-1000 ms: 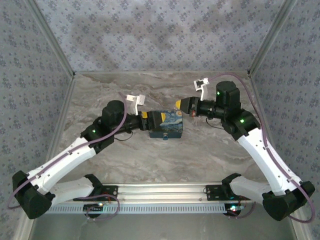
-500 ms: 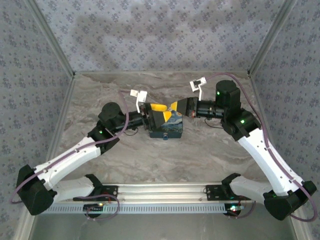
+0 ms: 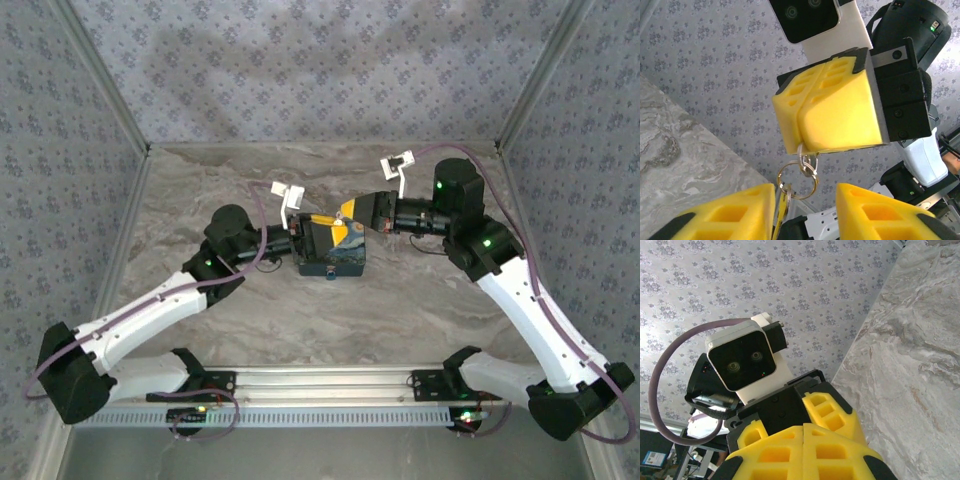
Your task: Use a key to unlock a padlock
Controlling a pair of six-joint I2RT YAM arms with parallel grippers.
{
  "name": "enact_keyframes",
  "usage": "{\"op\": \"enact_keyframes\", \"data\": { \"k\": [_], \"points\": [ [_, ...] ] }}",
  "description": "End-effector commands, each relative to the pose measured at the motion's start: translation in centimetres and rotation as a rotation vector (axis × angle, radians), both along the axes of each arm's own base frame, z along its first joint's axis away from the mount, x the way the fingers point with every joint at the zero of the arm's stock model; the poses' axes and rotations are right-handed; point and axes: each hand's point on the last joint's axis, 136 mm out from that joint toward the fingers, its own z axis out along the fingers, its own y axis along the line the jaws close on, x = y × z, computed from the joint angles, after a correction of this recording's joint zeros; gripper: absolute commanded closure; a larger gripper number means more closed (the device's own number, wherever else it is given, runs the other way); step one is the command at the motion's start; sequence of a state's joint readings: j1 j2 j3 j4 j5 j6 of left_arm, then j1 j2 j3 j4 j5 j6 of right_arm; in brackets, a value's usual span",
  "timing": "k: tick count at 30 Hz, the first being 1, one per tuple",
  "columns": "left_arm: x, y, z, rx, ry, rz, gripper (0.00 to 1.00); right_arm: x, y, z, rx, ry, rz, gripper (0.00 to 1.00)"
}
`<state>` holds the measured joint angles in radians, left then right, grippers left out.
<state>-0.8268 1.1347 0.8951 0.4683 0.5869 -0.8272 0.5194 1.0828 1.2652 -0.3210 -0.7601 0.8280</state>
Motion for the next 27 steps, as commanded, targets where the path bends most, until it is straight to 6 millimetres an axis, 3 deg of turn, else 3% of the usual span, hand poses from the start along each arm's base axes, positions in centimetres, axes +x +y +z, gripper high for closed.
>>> {"op": "enact_keyframes", "data": {
  "k": [1,7,20,24,27],
  "points": [
    [-1.0,0.8,2.5,-0.046,-0.066,-0.003,0.69,-0.3,-0.3,1.9,0.034,-0.032,0.003,1.0],
    [-0.9,0.9,1.9,-0.031,-0.058,0.005,0.79,-0.2,-0.6,2.2,0.039,-0.034,-0.005,1.0],
    [-0.7,0.5,0.4,0.006,-0.021,0.001,0.85,-0.2,-1.2,2.7,0.057,-0.046,-0.024,1.0],
    [-0.5,0.4,0.2,0.012,-0.02,0.005,0.99,-0.4,-1.2,2.7,0.06,-0.048,-0.023,1.0],
    [-0.5,0.4,0.1,0.022,-0.021,0.009,1.0,-0.5,-1.4,2.5,0.055,-0.046,-0.026,1.0]
  ]
}}
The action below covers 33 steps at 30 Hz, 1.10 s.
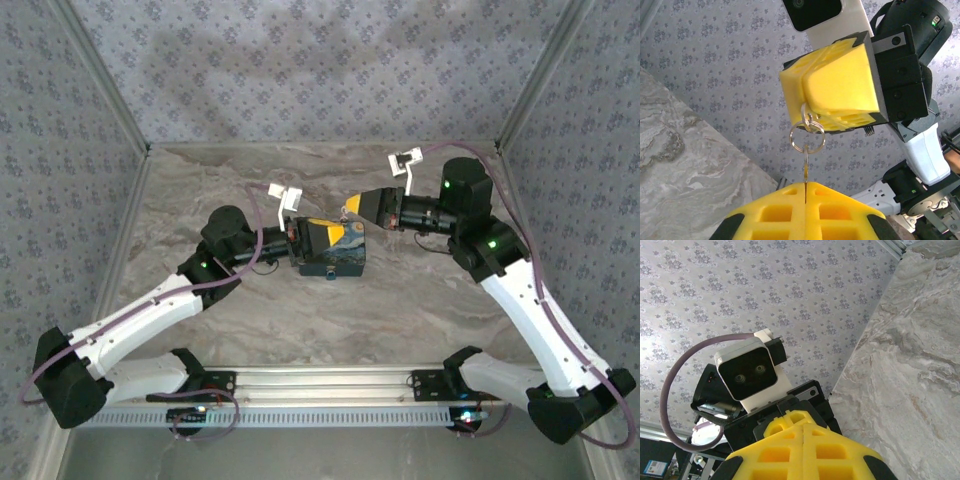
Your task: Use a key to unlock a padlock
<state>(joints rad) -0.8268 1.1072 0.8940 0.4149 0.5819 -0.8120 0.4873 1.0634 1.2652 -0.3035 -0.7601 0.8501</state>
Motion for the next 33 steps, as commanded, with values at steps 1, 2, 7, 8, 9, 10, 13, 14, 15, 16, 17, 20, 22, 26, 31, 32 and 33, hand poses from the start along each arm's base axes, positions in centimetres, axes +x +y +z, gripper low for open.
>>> {"op": "enact_keyframes", "data": {
  "k": [1,2,7,8,9,10,13,14,15,16,17,20,22,26,31,32,33],
  "points": [
    [-0.2,0.0,0.3,0.005,-0.025,0.003,1.0,-0.8,-0.6,1.5,0.029,-0.035,0.006,1.0],
    [-0.2,0.0,0.3,0.009,-0.026,0.004,1.0,-0.8,-0.6,1.4,0.027,-0.034,0.006,1.0],
    [0.0,0.2,-0.3,0.096,-0.027,0.026,1.0,-1.2,-1.7,-0.4,-0.044,-0.033,-0.002,0.88],
    [0.0,0.3,-0.5,0.133,-0.027,0.027,1.0,-1.2,-2.4,-1.0,-0.074,-0.037,-0.028,0.77],
    [-0.1,0.3,-0.8,0.17,-0.024,0.021,1.0,-1.1,-3.0,-1.5,-0.099,-0.049,-0.053,0.69],
    [-0.2,0.2,-1.0,0.197,-0.022,0.011,1.0,-1.0,-3.5,-1.9,-0.114,-0.054,-0.07,0.65],
    [-0.7,-0.1,-1.4,0.265,-0.005,-0.04,1.0,-1.1,-4.5,-2.7,-0.157,-0.081,-0.086,0.57],
    [-0.9,-0.3,-1.6,0.291,0.005,-0.062,1.0,-1.2,-4.7,-2.9,-0.162,-0.091,-0.081,0.56],
    [-1.1,-0.5,-1.8,0.315,0.015,-0.085,1.0,-1.4,-4.7,-2.8,-0.159,-0.1,-0.067,0.55],
    [-1.3,-0.6,-2.0,0.331,0.025,-0.111,1.0,-1.6,-4.6,-2.6,-0.151,-0.108,-0.053,0.54],
    [-1.7,-0.9,-2.0,0.339,0.032,-0.146,1.0,-1.6,-4.5,-2.4,-0.146,-0.122,-0.044,0.52],
    [-2.8,-1.4,-1.9,0.361,0.038,-0.225,1.0,-1.8,-4.0,-2.4,-0.137,-0.144,-0.003,0.51],
    [-3.4,-1.7,-1.6,0.365,0.03,-0.261,1.0,-1.9,-3.7,-2.8,-0.135,-0.138,0.024,0.51],
    [-4.0,-2.0,-1.2,0.37,0.021,-0.293,1.0,-2.7,-2.6,-3.4,-0.13,-0.132,0.09,0.53],
    [-4.2,-2.1,-0.8,0.364,0.013,-0.306,1.0,-4.0,-1.9,-4.3,-0.151,-0.12,0.163,0.57],
    [-4.2,-2.1,-0.7,0.362,0.01,-0.306,1.0,-4.2,-1.8,-4.6,-0.155,-0.117,0.176,0.57],
    [-4.2,-2.2,-0.7,0.36,0.01,-0.308,1.0,-4.5,-1.7,-4.7,-0.159,-0.115,0.188,0.58]
  ]
}}
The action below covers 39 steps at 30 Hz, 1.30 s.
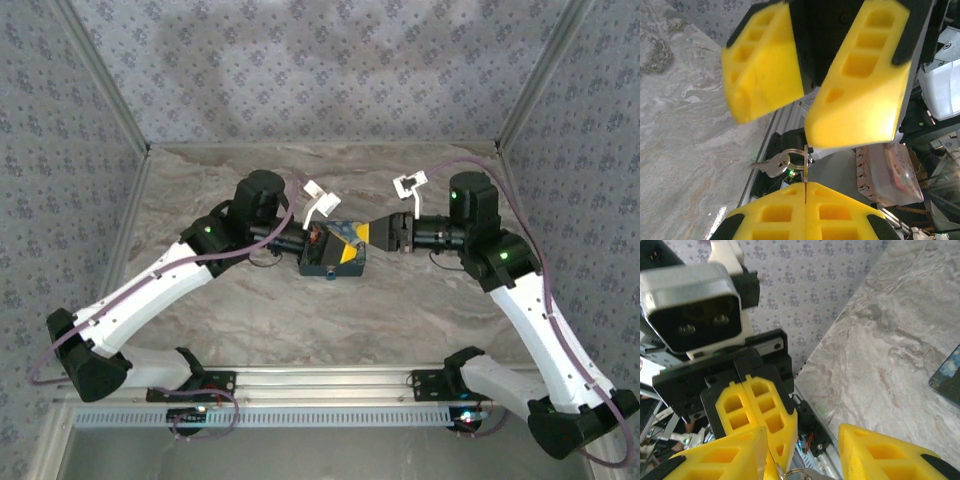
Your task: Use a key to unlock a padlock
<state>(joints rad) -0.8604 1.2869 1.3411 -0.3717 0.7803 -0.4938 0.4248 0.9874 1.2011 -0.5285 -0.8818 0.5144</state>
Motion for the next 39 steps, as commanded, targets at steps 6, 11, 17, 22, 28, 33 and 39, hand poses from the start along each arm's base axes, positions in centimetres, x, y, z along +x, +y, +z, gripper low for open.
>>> {"op": "enact_keyframes", "data": {
  "k": [6,11,17,22,28,33,39],
  "points": [
    [-1.0,-0.1,1.2,-0.018,-0.021,-0.058,1.0,-2.1,0.5,-0.6,-0.02,-0.006,0.093,0.68],
    [-1.1,0.1,1.3,-0.015,-0.028,-0.055,1.0,-2.8,0.4,-1.0,-0.036,0.007,0.115,0.77],
    [-1.1,0.2,1.5,-0.016,-0.041,-0.053,1.0,-3.8,0.2,-1.3,-0.059,0.003,0.149,0.98],
    [-0.4,0.3,1.5,-0.01,-0.056,-0.02,1.0,-3.9,-0.2,-1.2,-0.078,-0.038,0.131,1.0],
    [4.1,1.7,1.2,-0.018,0.004,0.198,0.71,-0.7,-2.1,-2.2,-0.224,-0.196,-0.081,1.0],
    [6.5,2.8,0.8,-0.048,0.073,0.336,0.62,1.3,-3.2,-2.5,-0.268,-0.297,-0.205,1.0],
    [7.7,2.7,0.1,-0.067,0.167,0.412,0.52,2.5,-4.1,-1.6,-0.265,-0.431,-0.314,1.0]
  ]
}}
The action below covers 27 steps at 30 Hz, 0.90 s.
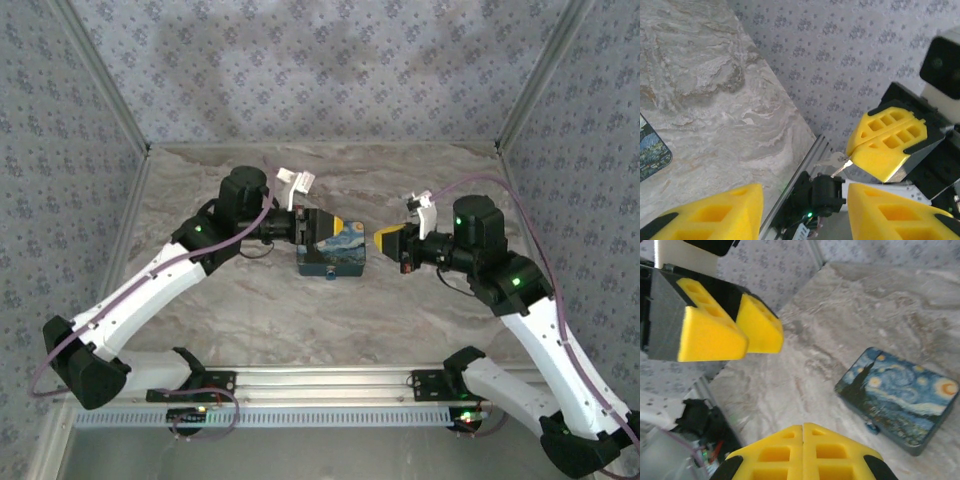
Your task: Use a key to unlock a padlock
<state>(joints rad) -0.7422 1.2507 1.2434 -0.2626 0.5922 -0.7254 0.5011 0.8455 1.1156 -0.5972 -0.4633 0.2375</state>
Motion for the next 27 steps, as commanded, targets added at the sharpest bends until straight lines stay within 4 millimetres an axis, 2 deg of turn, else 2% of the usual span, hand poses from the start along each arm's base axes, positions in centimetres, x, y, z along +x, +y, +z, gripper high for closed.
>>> {"op": "enact_keyframes", "data": {
  "k": [1,6,11,16,21,27],
  "points": [
    [0.9,0.1,1.6,-0.079,0.041,0.08,0.49,1.5,-1.0,1.6,-0.024,-0.158,-0.093,1.0],
    [2.3,-0.3,1.4,-0.135,0.181,0.167,0.37,2.2,-1.7,2.7,-0.111,-0.343,-0.181,1.0],
    [3.3,-1.1,1.3,-0.192,0.378,0.225,0.39,2.4,-1.7,3.9,-0.225,-0.62,-0.261,1.0],
    [3.1,-2.6,2.4,-0.233,0.461,0.216,0.41,1.7,0.1,5.2,-0.283,-0.852,-0.265,1.0],
    [2.4,-4.1,3.2,-0.263,0.5,0.17,0.41,1.5,1.8,5.4,-0.363,-0.949,-0.256,1.0],
    [1.9,-4.7,3.2,-0.275,0.52,0.144,0.5,1.5,2.3,5.0,-0.416,-0.988,-0.26,1.0]
  ]
}}
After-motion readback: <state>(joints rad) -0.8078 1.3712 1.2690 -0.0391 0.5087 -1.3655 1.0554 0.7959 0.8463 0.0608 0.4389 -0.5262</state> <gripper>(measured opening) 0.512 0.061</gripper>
